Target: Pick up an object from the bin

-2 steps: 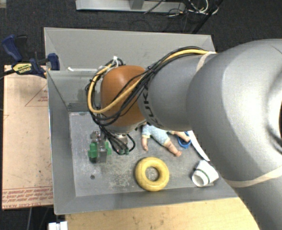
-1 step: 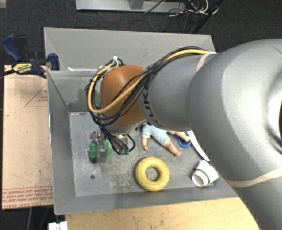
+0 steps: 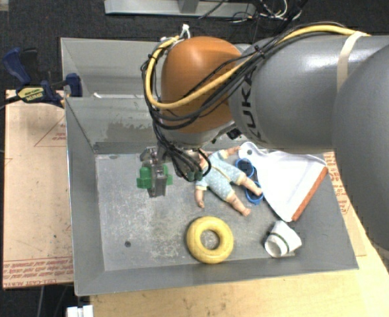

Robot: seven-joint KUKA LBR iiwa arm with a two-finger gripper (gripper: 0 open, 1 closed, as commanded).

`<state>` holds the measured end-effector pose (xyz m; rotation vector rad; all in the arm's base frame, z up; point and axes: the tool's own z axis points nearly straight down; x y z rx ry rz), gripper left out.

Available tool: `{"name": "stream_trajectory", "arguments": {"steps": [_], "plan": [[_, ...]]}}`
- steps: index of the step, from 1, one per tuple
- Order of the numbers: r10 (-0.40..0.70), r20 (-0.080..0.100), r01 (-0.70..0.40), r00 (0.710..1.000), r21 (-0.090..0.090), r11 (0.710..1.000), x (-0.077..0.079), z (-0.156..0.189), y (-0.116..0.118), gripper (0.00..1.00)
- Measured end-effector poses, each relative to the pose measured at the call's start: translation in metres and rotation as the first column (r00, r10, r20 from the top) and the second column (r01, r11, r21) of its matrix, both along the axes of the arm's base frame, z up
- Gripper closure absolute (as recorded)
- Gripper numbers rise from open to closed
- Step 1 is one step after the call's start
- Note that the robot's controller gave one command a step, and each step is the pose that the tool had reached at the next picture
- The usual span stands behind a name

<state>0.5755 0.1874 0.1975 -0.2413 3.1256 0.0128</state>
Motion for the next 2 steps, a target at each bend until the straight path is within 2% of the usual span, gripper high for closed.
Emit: {"name": "stream_trajectory", "arguments": {"steps": [1,2], "plan": [[0.000,0.000,0.000,1.000,0.000,1.000,0.000,0.000,0.000,1.00],[0.025,0.002,-0.025,1.000,0.000,1.000,0.001,0.205,0.007,1.00]]}}
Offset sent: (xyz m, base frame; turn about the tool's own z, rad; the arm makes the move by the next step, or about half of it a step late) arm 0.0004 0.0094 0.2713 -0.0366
